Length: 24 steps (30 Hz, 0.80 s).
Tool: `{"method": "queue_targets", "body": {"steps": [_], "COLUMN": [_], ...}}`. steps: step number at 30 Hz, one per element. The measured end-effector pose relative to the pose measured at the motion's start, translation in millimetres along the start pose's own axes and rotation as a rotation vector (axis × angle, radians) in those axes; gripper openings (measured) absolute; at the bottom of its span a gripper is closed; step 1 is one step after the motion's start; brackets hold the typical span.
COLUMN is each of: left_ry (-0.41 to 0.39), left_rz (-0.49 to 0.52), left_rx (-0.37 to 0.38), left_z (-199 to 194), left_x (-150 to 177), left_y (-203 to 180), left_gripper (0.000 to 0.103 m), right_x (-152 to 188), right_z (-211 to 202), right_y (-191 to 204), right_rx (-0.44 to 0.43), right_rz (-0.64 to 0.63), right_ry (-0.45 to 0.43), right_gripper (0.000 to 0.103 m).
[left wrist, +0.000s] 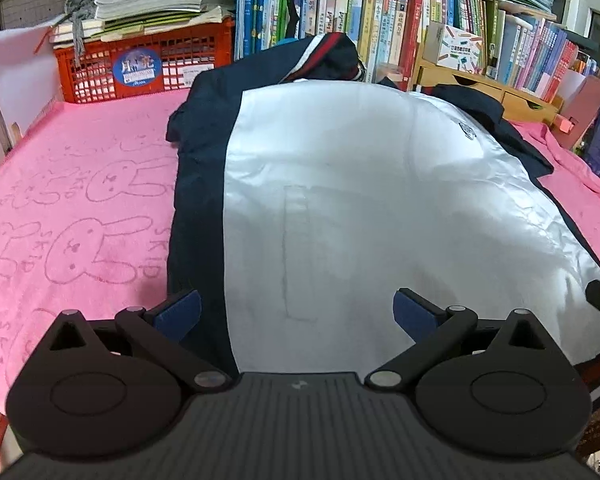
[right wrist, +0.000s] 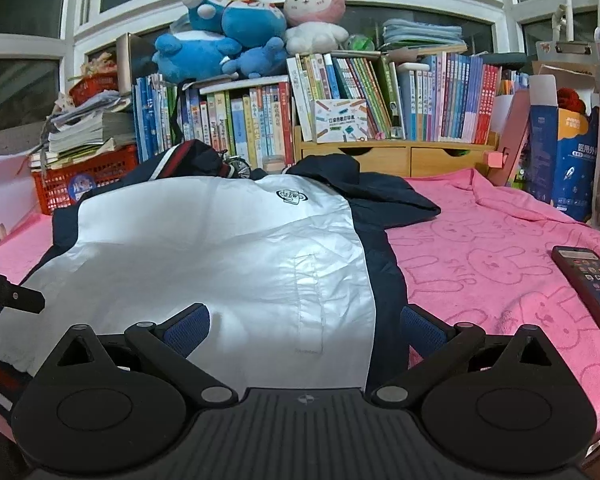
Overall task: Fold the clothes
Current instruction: 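Grasp the striped cuff of a navy sleeve with the right gripper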
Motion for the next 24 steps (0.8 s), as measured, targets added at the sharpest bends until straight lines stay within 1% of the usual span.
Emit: {"method": "queue_targets", "body": {"steps": [2,5,7,9,12,14,15,16,17,19,20,21,22,24], "left_ry": [0.018,0.082,0.097,0.117,0.149,0.18,0.181,0.183,0.188,0.211,0.217,0.204,0.189,0.151], "left_rz": [0.017,0.071,0.063,0.038,0.0,-0.002,0.012,0.024,0.033,0.036,0.039,0.058,0.079,0.109], "left_rx": [-0.004,0.006,0.02,0.045,0.074,0.06,0.054,0.055,0.068,0.097,0.102,0.087,0.071,0.063], "left_z": [-1,-7,-13,-16,-12,-7,-8,-10,-14,-17,-18,-17,-15,-10], "left_x": [-2,6,9,9,7,9,12,15,17,20,21,22,23,25], "left_y": [5,17,30,38,41,40,39,38,38,39,38,34,30,18], "left_gripper": [0.103,0.103,0.103,0.103,0.103,0.103,0.103,0.103,0.103,0.103,0.103,0.103,0.103,0.103], "right_x": [3,21,34,44,49,48,47,47,47,46,46,46,45,43], "right_z": [-2,-17,-28,-38,-36,-29,-26,-24,-24,-28,-30,-29,-27,-25], "right_y": [-3,-17,-22,-22,-28,-21,-19,-21,-23,-21,-19,-17,-14,-9], "right_rx": [-0.007,-0.08,-0.082,-0.065,-0.099,-0.092,-0.086,-0.094,-0.112,-0.147,-0.152,-0.144,-0.127,-0.092], "right_rz": [-0.005,-0.024,-0.046,-0.037,0.071,0.095,0.09,0.083,0.078,0.068,0.059,0.053,0.049,0.04], "right_ry": [0.025,0.086,0.134,0.14,0.135,0.123,0.123,0.126,0.127,0.124,0.123,0.12,0.118,0.113], "right_gripper": [0.103,0.103,0.103,0.103,0.103,0.103,0.102,0.1,0.095,0.09,0.085,0.08,0.077,0.059]}}
Point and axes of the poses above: each gripper's, at about its wrist camera, not at the fingertips, and z roughly the way its jaws point, y to its left, x to its underside, the point moved 2 cm from there along z, roughly the way its jaws point, and after that the axes turned 13 degrees about -z, right-handed, at the moved point
